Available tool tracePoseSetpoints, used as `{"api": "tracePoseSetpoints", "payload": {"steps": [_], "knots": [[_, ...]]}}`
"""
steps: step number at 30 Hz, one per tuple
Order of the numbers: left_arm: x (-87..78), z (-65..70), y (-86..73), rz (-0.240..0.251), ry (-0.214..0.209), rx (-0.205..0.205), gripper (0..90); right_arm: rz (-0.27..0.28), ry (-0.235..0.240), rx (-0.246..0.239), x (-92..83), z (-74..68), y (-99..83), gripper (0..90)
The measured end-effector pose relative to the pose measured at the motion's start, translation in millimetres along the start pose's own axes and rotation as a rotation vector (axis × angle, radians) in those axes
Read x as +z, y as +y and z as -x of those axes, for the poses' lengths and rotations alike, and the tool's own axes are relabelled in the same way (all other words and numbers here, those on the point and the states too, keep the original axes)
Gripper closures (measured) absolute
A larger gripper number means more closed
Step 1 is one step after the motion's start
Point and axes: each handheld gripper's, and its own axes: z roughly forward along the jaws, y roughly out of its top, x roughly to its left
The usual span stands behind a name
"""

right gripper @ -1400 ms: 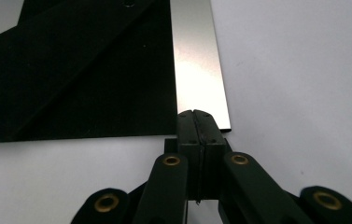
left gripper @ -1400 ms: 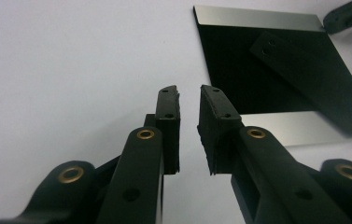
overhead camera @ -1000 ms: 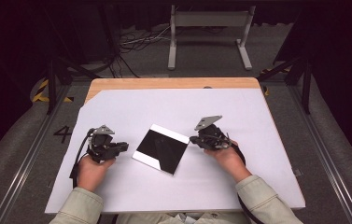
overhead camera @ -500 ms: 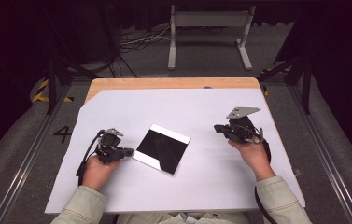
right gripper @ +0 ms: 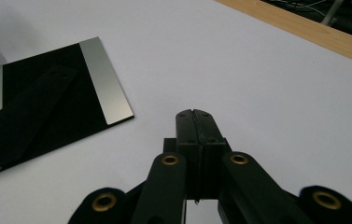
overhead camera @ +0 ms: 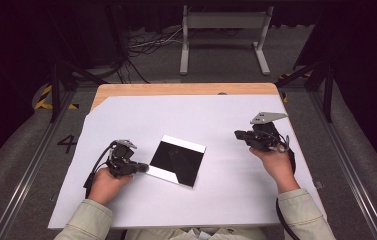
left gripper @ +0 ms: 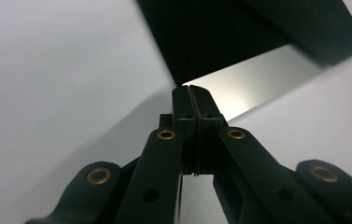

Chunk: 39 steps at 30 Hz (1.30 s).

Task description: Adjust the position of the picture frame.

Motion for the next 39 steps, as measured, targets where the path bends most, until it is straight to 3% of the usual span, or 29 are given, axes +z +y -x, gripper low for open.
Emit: {"api": "tracePoseSetpoints", "payload": {"steps": [7,13,27,31,34,37,39], "knots": [[10.4,15.7,5.9,-0.055,-0.091,0.072,90.0,0.005,0.001,0.006,-1.6,0.6,-0.1,89.7],[18.5,29.1,10.1,-0.074,-0.131,0.12,90.0,0.004,0.003,0.007,-2.3,0.1,-0.2,89.7],[27.5,40.3,15.4,-0.075,-0.148,0.156,90.0,0.0,0.007,0.002,-3.3,-1.5,-1.2,89.7],[27.6,41.3,16.5,-0.076,-0.141,0.17,90.0,-0.001,0.012,-0.006,-2.3,-2.9,-1.4,89.7],[24.6,43.8,19.0,-0.082,-0.106,0.185,89.2,0.0,0.016,-0.012,-4.2,-3.8,-1.4,89.6],[12.2,43.6,21.1,-0.041,-0.069,0.199,84.4,0.006,0.021,-0.021,-8.4,-4.2,-1.4,89.5],[-2.7,40.8,22.4,0.019,-0.029,0.206,80.6,0.012,0.023,-0.024,-13.4,-4.0,-2.1,89.1]]}}
